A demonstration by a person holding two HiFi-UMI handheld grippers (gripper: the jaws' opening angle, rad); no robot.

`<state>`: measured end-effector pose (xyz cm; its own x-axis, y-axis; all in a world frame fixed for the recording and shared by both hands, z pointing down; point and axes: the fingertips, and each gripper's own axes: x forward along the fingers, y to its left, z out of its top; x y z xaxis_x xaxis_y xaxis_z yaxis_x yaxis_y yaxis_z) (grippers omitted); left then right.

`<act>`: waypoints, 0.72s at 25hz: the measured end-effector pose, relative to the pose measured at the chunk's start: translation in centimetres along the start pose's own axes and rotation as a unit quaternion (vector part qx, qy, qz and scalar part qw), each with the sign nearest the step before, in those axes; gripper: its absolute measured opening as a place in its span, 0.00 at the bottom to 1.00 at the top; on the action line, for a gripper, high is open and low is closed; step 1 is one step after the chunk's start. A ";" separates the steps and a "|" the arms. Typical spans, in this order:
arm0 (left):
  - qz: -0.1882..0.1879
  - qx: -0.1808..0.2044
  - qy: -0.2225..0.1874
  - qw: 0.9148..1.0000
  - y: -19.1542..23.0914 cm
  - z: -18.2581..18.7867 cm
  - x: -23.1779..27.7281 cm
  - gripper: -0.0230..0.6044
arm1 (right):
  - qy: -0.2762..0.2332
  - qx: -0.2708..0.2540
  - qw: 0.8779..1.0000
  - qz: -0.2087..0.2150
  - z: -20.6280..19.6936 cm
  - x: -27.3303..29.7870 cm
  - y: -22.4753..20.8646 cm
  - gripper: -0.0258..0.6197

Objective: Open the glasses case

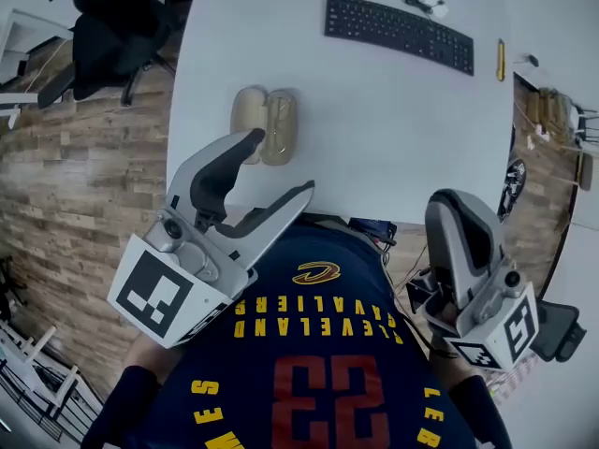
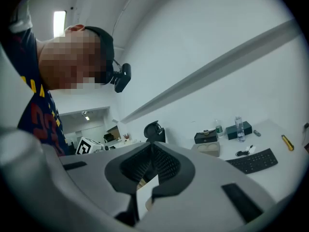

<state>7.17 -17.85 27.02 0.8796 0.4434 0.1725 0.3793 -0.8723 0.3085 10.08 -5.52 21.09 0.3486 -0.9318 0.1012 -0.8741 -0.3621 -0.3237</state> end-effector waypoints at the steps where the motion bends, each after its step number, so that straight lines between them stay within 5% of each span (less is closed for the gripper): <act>1: -0.005 0.003 -0.010 1.000 -0.3 0.6 -0.2 0.47 | 0.000 -0.008 1.000 0.002 0.0 0.4 0.4 0.09; 8: -0.038 -0.030 -0.038 0.998 -1.4 2.1 -1.0 0.11 | -0.012 -0.013 1.000 0.026 0.7 1.9 1.8 0.08; 18: -0.054 -0.014 -0.027 0.998 -2.1 0.8 -1.3 0.06 | 0.000 -0.028 0.999 0.040 -0.2 2.0 3.1 0.08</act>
<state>5.42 -16.78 25.44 0.8484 0.5223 0.0855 0.4655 -0.8133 0.3491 8.01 -8.50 20.47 0.2771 -0.9577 0.0771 -0.9169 -0.2875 -0.2768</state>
